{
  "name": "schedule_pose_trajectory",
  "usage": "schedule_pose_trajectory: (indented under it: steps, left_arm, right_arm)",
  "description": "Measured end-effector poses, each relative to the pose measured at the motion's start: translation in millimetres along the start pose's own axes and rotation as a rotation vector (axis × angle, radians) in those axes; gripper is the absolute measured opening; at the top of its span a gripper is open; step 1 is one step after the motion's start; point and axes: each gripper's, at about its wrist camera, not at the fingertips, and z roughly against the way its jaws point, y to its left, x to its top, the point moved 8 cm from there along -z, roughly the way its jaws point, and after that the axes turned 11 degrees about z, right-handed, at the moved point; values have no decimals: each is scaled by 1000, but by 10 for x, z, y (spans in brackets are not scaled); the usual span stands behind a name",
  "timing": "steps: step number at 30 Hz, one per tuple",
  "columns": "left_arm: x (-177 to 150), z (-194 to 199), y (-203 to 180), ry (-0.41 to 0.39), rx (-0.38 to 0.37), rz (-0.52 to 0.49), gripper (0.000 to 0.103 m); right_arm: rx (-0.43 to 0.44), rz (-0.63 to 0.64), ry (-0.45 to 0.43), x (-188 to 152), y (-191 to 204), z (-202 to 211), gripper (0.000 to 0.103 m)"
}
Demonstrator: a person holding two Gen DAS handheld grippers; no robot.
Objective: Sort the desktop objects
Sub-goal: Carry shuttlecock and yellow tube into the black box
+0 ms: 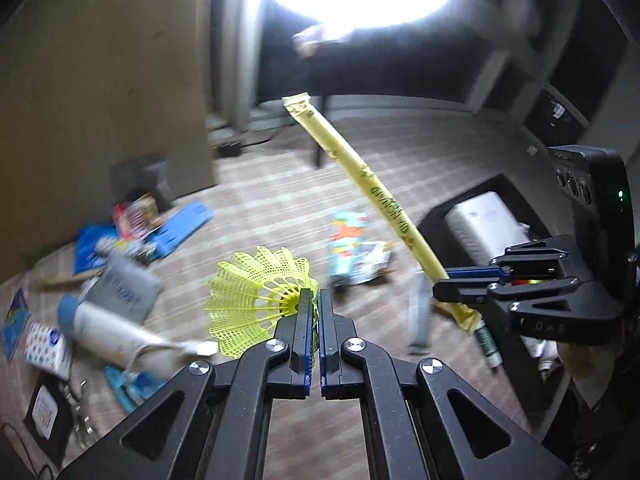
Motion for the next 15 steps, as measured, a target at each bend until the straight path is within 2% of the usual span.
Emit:
schedule_pose_trajectory:
  steps: [9, 15]
  left_arm:
    - [-41, -192, -1187, 32, -128, -157, 2]
    - [-146, -243, -1937, 63, -218, -242, 1]
  right_arm:
    - [-189, -222, -50, -740, -1034, 871, 11]
    - [-278, -355, -50, -1313, -1537, 1236, 11]
